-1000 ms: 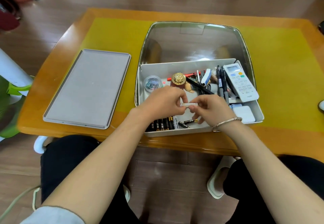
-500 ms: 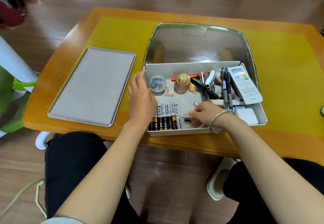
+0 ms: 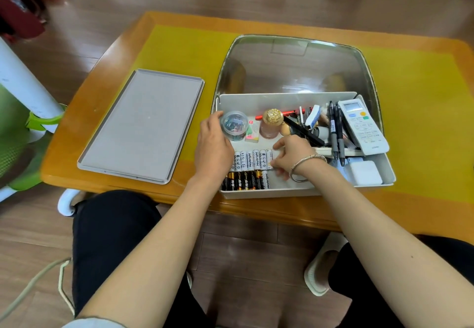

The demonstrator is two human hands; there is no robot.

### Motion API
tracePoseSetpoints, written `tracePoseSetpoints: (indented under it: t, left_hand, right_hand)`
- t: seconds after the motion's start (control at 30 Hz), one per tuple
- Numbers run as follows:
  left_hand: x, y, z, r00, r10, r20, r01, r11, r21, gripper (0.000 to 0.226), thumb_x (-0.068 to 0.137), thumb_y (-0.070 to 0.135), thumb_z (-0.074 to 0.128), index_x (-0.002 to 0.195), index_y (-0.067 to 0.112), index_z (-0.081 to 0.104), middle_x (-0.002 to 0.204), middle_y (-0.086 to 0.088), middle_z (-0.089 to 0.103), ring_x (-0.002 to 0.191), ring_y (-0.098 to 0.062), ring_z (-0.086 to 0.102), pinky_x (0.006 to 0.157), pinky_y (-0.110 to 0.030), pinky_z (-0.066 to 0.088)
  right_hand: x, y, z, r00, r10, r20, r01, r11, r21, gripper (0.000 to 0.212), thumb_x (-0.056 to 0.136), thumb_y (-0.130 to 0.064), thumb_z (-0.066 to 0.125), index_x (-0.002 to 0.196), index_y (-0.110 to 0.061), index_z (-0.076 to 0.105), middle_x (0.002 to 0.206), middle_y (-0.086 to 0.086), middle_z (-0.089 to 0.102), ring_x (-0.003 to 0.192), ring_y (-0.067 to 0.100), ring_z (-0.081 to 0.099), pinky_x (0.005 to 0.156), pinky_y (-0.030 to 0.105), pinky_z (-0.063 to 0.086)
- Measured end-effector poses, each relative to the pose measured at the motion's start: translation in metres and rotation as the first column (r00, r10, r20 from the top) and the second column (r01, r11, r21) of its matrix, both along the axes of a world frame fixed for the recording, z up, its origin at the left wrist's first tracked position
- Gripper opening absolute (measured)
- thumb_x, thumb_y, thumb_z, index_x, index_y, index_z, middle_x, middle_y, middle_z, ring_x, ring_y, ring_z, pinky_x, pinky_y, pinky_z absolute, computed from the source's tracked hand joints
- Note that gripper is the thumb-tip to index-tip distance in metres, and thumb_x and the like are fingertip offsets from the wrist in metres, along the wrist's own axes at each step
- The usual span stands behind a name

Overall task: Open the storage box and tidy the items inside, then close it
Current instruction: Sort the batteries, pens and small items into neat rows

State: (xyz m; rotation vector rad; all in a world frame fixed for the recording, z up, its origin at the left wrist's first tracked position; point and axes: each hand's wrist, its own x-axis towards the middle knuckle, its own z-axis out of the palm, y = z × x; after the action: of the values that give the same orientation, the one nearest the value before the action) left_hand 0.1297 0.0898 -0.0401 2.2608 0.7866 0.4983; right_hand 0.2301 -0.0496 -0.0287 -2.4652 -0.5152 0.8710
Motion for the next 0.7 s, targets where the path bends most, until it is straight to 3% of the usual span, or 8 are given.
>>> tracePoseSetpoints:
  t: [0.1,0.23,0.33,0.4,0.47,0.7]
  left_hand:
    - [0.0,0.001,-0.002,1.0,0.002,0.012,-0.002,1.0,-0.005,0.052,0.09,-0.001,0.053,0.137,0.014,0.037,0.14,-0.009,0.038,0.119,-0.021,0.05,0.088,-0.025,0.046]
    - [0.001,0.001,-0.003,1.0,0.006,0.017,-0.006,1.0,-0.009,0.051,0.09,-0.002,0.052,0.137,0.014,0.038,0.14,-0.008,0.038,0.12,-0.02,0.049,0.087,-0.021,0.042]
    - [0.001,0.002,-0.004,1.0,0.011,0.016,-0.011,1.0,-0.016,0.053,0.089,-0.002,0.055,0.137,0.014,0.038,0.14,-0.008,0.038,0.122,-0.02,0.047,0.087,-0.019,0.04]
    - [0.002,0.003,-0.005,1.0,0.015,0.014,-0.015,1.0,-0.025,0.054,0.088,-0.002,0.057,0.136,0.015,0.038,0.141,-0.008,0.038,0.123,-0.021,0.047,0.086,-0.019,0.04]
    - [0.002,0.003,-0.005,1.0,0.021,0.015,-0.021,0.999,-0.035,0.055,0.088,-0.003,0.057,0.136,0.015,0.038,0.141,-0.008,0.038,0.123,-0.02,0.047,0.086,-0.02,0.04]
    - [0.002,0.003,-0.007,0.999,0.025,0.028,-0.024,0.999,-0.047,0.053,0.088,-0.003,0.056,0.135,0.016,0.04,0.139,-0.007,0.04,0.122,-0.019,0.047,0.085,-0.018,0.039]
  right_hand:
    - [-0.001,-0.002,-0.002,1.0,0.016,-0.001,-0.016,1.0,0.003,0.042,0.084,-0.002,0.065,0.123,-0.005,0.05,0.08,0.018,0.07,0.062,0.03,0.069,0.063,0.042,0.058]
    - [0.004,-0.009,0.003,0.998,-0.026,0.049,0.022,0.995,0.093,0.033,0.083,-0.001,0.067,0.114,-0.007,0.056,0.071,0.01,0.067,0.042,0.014,0.061,0.042,0.029,0.053]
    - [0.014,-0.016,0.007,0.971,-0.026,0.239,0.003,0.996,0.093,0.022,0.082,-0.01,0.069,0.104,-0.01,0.066,0.083,0.008,0.07,0.069,0.023,0.069,0.07,0.037,0.058]
    - [0.019,-0.021,0.009,0.936,0.016,0.352,-0.022,1.0,0.012,0.019,0.082,-0.015,0.07,0.101,-0.013,0.07,0.094,0.009,0.07,0.09,0.025,0.066,0.085,0.035,0.053]
    - [0.021,-0.023,0.008,0.899,0.085,0.43,-0.059,0.996,-0.073,0.018,0.082,-0.016,0.068,0.101,-0.015,0.07,0.1,0.009,0.069,0.102,0.027,0.06,0.091,0.036,0.049]
    - [0.014,-0.015,0.003,0.771,0.394,0.5,-0.134,0.868,-0.478,0.026,0.091,-0.002,0.045,0.111,-0.007,0.062,0.106,0.017,0.062,0.095,0.036,0.061,0.074,0.037,0.049]
